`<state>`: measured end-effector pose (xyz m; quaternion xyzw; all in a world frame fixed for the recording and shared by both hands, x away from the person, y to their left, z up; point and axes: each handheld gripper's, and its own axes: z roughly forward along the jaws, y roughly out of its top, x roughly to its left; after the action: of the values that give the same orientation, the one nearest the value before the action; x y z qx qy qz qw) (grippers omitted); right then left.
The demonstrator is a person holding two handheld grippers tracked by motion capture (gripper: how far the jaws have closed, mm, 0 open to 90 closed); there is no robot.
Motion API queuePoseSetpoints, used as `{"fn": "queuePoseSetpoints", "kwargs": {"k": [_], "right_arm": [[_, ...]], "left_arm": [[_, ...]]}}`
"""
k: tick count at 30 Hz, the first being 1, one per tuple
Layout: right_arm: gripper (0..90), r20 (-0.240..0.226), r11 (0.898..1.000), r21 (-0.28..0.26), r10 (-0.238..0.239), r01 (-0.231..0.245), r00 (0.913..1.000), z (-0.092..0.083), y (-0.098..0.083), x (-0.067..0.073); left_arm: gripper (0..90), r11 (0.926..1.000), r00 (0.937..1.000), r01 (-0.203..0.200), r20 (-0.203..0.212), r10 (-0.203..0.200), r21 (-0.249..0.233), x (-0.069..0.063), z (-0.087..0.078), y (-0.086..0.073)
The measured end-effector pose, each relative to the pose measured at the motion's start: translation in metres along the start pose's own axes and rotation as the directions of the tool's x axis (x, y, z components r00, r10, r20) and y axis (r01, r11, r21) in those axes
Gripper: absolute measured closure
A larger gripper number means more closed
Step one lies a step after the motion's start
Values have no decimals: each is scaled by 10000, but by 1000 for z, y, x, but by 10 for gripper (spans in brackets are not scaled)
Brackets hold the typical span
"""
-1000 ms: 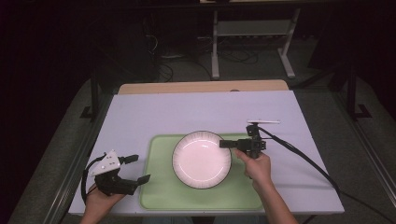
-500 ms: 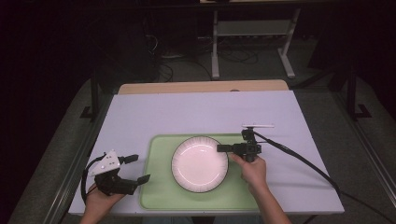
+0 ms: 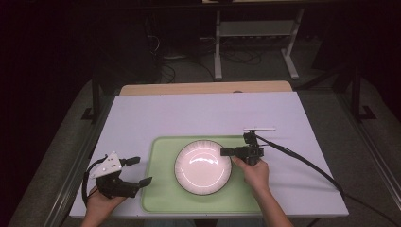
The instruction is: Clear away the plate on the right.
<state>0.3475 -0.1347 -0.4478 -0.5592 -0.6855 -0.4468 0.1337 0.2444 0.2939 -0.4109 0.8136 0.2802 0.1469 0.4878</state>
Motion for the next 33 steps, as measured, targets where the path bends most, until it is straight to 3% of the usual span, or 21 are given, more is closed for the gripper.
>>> {"fn": "queuePoseSetpoints", "kwargs": {"k": [5,33], "right_arm": [[835,264,9999,168,-22,18,9996,2,-2,-3],[829,692,9987,396,-342,316,9970,-5,-10,-4]], "left_arm": [[148,10000,10000,-10,6,10,18,0,0,0],[148,9999,10000,-64,15,64,107,-2,1,0]]}}
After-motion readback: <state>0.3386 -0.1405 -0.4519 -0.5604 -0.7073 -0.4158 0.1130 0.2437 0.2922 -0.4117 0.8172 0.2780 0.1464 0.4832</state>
